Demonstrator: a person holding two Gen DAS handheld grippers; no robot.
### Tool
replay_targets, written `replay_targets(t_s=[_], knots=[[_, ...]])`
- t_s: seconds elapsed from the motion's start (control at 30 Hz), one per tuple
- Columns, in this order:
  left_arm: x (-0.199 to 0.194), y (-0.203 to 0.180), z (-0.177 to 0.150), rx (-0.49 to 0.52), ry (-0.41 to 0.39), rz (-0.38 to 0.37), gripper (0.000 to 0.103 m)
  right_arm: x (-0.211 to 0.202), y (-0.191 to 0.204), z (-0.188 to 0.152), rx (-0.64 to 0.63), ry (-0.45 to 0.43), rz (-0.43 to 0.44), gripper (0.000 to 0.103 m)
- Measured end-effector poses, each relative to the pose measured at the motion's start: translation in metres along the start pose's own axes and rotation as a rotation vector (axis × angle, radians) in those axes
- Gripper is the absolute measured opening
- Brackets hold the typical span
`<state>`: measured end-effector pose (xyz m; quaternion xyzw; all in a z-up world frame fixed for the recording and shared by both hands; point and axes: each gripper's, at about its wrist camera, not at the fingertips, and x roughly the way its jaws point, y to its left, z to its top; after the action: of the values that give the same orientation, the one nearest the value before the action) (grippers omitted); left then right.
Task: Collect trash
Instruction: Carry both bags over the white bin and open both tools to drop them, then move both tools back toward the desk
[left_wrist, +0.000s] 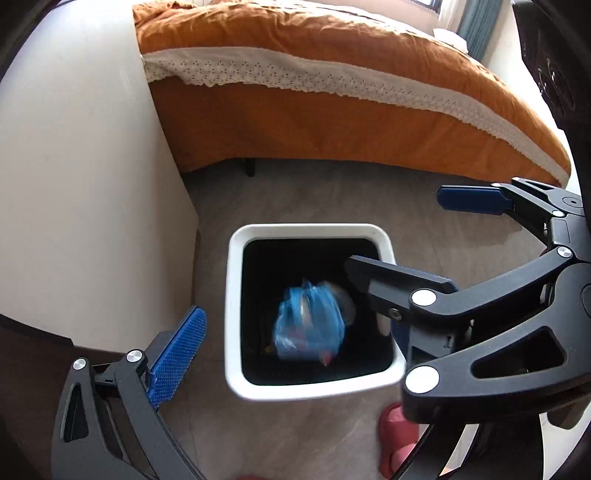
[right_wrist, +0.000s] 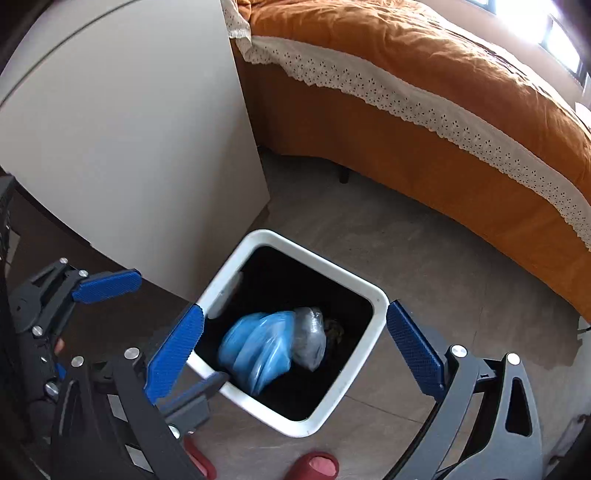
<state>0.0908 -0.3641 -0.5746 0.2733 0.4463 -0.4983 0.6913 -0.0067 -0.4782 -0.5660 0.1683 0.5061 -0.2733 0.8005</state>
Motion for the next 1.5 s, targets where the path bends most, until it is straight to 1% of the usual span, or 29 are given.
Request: replay_targets(t_s=[0.1, 0.2, 0.37, 0.5, 0.57, 0.67, 0.83, 0.97, 1.07, 1.2, 1.3, 1.37, 1.5], knots=[[-0.008, 0.004, -0.001, -0.004, -0.002, 0.013, 0.098, -0.007, 0.003, 0.001, 0.003, 0.001, -0.010, 0.099], [-0.030, 0.007, 0.006, -0.014, -0.012, 0.012, 0.098, -0.029, 0.007, 0.012, 0.004, -0.016, -0.012, 0.099], [-0.089, 0.013, 0.030, -0.044, -0.050, 0.039, 0.098, -0.091, 0.020, 0.040, -0.008, -0.077, -0.003, 0.099], [-0.147, 0.013, 0.051, -0.076, -0.100, 0.048, 0.098, -0.156, 0.031, 0.068, 0.000, -0.153, 0.006, 0.099], [-0.186, 0.015, 0.062, -0.097, -0.141, 0.060, 0.098, -0.188, 0.039, 0.077, -0.003, -0.188, 0.008, 0.099], [-0.230, 0.015, 0.075, -0.119, -0.177, 0.071, 0.098, -0.241, 0.052, 0.094, -0.014, -0.244, 0.026, 0.099], [-0.309, 0.014, 0.092, -0.120, -0.252, 0.110, 0.098, -0.312, 0.073, 0.113, -0.051, -0.342, 0.032, 0.099], [-0.368, 0.019, 0.100, -0.134, -0.320, 0.144, 0.098, -0.354, 0.091, 0.126, -0.072, -0.403, 0.073, 0.099], [-0.407, 0.025, 0.103, -0.153, -0.364, 0.192, 0.098, -0.381, 0.113, 0.138, -0.105, -0.449, 0.117, 0.099], [-0.450, 0.043, 0.097, -0.208, -0.411, 0.252, 0.098, -0.407, 0.143, 0.153, -0.160, -0.508, 0.168, 0.099], [-0.480, 0.063, 0.087, -0.250, -0.447, 0.322, 0.098, -0.427, 0.176, 0.165, -0.223, -0.557, 0.222, 0.099], [-0.500, 0.079, 0.076, -0.284, -0.465, 0.383, 0.098, -0.437, 0.198, 0.171, -0.262, -0.582, 0.268, 0.099], [-0.533, 0.120, 0.045, -0.380, -0.480, 0.502, 0.098, -0.452, 0.263, 0.178, -0.383, -0.608, 0.380, 0.099]])
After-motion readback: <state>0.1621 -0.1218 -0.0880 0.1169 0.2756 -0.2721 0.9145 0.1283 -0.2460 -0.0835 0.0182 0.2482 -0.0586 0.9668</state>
